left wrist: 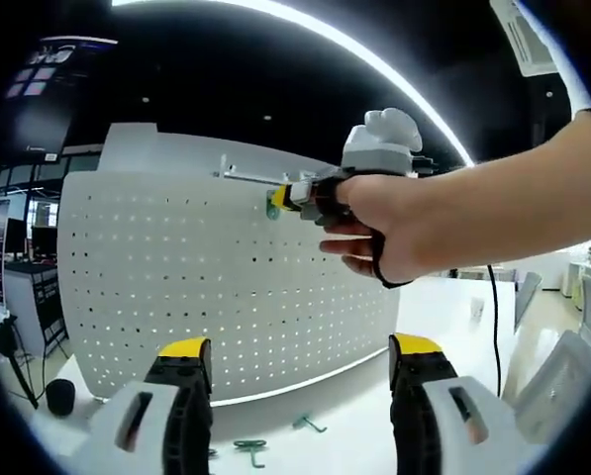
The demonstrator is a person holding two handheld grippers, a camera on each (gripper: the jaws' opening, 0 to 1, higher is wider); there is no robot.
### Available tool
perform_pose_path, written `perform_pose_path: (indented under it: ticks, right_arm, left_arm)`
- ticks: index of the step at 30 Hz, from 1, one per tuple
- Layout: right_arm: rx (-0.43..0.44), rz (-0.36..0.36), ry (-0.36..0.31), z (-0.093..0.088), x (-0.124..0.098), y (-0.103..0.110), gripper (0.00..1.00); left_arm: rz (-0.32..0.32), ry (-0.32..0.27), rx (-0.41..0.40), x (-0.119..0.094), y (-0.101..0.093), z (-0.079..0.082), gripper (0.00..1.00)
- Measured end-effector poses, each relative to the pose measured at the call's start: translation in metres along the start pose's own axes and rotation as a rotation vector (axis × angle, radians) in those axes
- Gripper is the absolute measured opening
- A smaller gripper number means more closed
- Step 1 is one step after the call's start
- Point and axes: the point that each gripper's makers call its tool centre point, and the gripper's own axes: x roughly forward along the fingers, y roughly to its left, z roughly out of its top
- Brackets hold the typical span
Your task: Insert the hook assembly into the mounting plate slot until the hook locks in place.
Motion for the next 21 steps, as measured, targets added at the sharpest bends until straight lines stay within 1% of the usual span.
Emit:
perform_pose_path:
  ticks: [5,9,10,15,17,20,21]
  right_arm:
    - [0.002,0.002,0.010,-0.006,0.005,0.005,0.01]
    - [0.014,-0.002,0.012,-0.009,0.006,0.004,0.01]
    - [0.034,-0.002,0.006,-0.010,0.008,0.004,0.01]
    - [0.045,-0.004,0.009,-0.012,0.013,0.005,0.01]
    - [0.037,-0.003,0.010,-0.014,0.014,0.007,0.01]
    - [0.050,-0.012,0.024,-0.018,0.013,0.008,0.01]
    - [0.038,-0.023,0.023,-0.019,0.013,0.008,0.01]
  left_arm:
    - [0.009,0.003,-0.007,-0.001,0.004,-0.002,0.75]
    - [0.014,0.005,-0.009,-0.002,0.006,-0.002,0.75]
    - [0.014,0.004,-0.009,-0.002,0.007,-0.002,0.74]
    - [0.022,0.009,-0.012,-0.004,0.013,-0.004,0.74]
    - [0.024,0.011,-0.018,-0.005,0.014,-0.005,0.74]
    - [0.028,0.014,-0.024,-0.006,0.016,-0.007,0.74]
    - [0.028,0.012,-0.025,-0.007,0.016,-0.007,0.74]
